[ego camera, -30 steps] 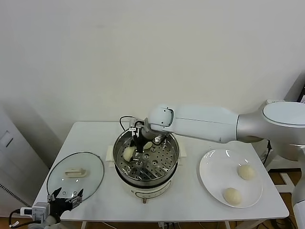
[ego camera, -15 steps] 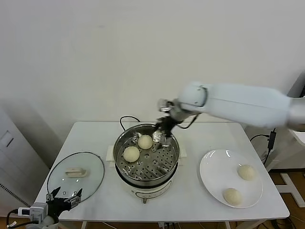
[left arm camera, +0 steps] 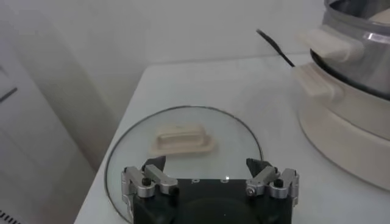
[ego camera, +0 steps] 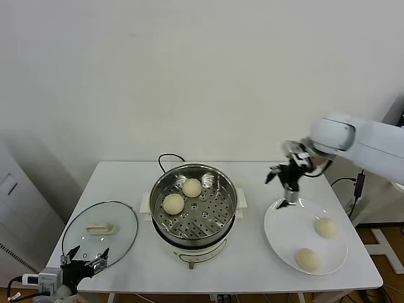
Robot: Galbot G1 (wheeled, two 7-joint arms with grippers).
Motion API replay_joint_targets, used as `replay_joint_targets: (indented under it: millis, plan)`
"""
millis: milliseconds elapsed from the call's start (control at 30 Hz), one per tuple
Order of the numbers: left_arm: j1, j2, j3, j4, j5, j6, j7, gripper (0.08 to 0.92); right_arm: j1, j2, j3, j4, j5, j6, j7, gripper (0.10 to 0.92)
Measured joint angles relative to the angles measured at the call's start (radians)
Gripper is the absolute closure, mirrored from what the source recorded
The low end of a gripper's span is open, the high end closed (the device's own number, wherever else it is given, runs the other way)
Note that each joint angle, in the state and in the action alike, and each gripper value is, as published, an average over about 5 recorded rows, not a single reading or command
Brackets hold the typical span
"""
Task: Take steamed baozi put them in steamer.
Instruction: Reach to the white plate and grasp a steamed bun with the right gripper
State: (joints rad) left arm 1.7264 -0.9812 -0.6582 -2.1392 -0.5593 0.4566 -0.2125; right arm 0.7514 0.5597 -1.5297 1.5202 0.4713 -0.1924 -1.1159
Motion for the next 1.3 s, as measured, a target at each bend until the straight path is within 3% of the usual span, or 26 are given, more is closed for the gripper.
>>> replay_joint_targets:
  millis: [633,1300]
  plan:
    - [-0.001,0.007,0.002,-0.002,0.0,0.008,-0.001,0.177,-0.406,-0.101,0.272,-0.054,-0.254,0.088,-0.06,0.203]
    - [-0.001,0.007,0.006,0.007,0.001,0.009,-0.002,0.177,-0.622,-0.115,0.42,-0.102,-0.35,0.095,-0.076,0.216]
